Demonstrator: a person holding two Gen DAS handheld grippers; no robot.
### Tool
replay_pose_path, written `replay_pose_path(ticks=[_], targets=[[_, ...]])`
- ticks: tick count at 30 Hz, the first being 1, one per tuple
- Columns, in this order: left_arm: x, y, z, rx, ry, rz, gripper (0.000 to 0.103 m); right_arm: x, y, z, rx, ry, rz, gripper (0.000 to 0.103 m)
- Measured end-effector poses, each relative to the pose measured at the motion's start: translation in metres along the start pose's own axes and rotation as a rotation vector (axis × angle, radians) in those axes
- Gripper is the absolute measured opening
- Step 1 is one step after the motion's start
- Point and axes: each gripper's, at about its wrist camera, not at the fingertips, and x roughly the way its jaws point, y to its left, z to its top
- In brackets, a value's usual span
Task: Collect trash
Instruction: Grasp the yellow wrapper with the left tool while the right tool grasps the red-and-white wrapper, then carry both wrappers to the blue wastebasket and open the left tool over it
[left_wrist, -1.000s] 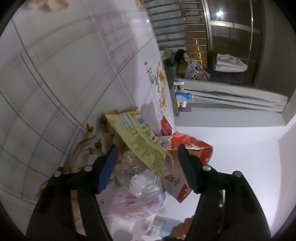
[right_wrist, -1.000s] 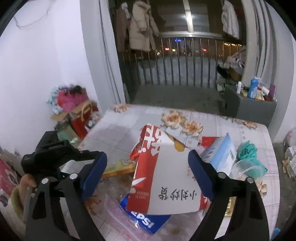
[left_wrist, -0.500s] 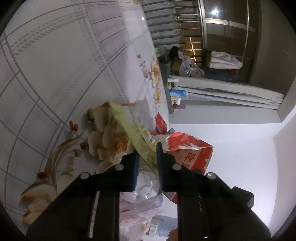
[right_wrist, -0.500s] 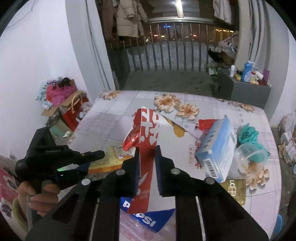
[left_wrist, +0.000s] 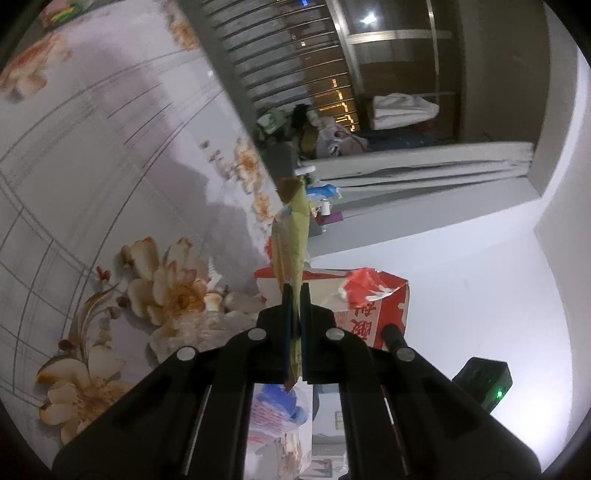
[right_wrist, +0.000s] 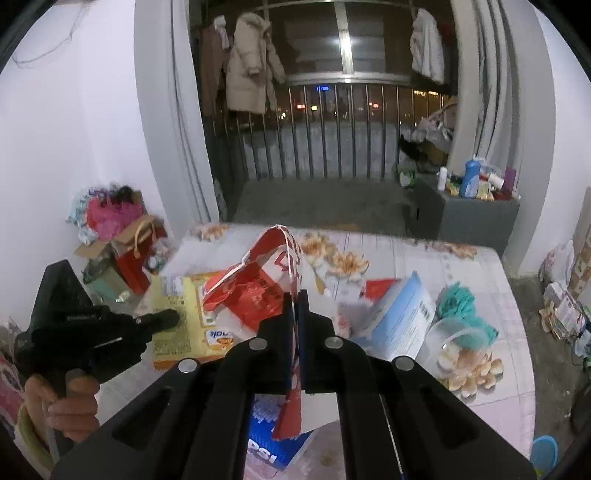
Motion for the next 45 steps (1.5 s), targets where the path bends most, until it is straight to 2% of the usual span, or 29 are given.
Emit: replay_pose_path(ticks=[6, 13, 17, 20, 25, 30, 38, 41, 45], targets=[[-0.018, -0.028, -0.008, 0.102, -0.030, -0.025, 0.002, -0.030, -0.008, 0.016, 0.017, -0.097, 0.012, 0.002], [-0.041, -0.076, -0.028, 0.271, -0.066, -0.037, 0.002, -0.070, -0.020, 0.026, 0.040, -0.202, 0.013, 0.002], [-0.043, -0.104, -0.041, 0.355, -0.059, -0.045, 0.002, -0.099, -0.034, 0.028, 0.058, -0.261, -0.003, 0.002], [-0.036, -0.127, -0.054, 0.423, -0.030, -0.065, 0.002, -0.128, -0.052, 0.025, 0.076, -0.307, -0.056, 0.002], [0.005, -0.161, -0.085, 0.508, 0.089, -0.124, 0.002, -0.173, -0.095, 0.011, 0.126, -0.344, -0.191, 0.002], [0.070, -0.194, -0.128, 0.566, 0.260, -0.187, 0.002, -0.230, -0.155, -0.018, 0.208, -0.359, -0.399, 0.002], [0.197, -0.234, -0.249, 0.657, 0.588, -0.208, 0.002, -0.299, -0.268, -0.089, 0.432, -0.303, -0.700, 0.002], [0.240, -0.236, -0.295, 0.686, 0.692, -0.197, 0.002, -0.308, -0.310, -0.118, 0.537, -0.274, -0.722, 0.002], [0.273, -0.226, -0.327, 0.736, 0.734, -0.133, 0.002, -0.300, -0.358, -0.156, 0.659, -0.215, -0.685, 0.002]])
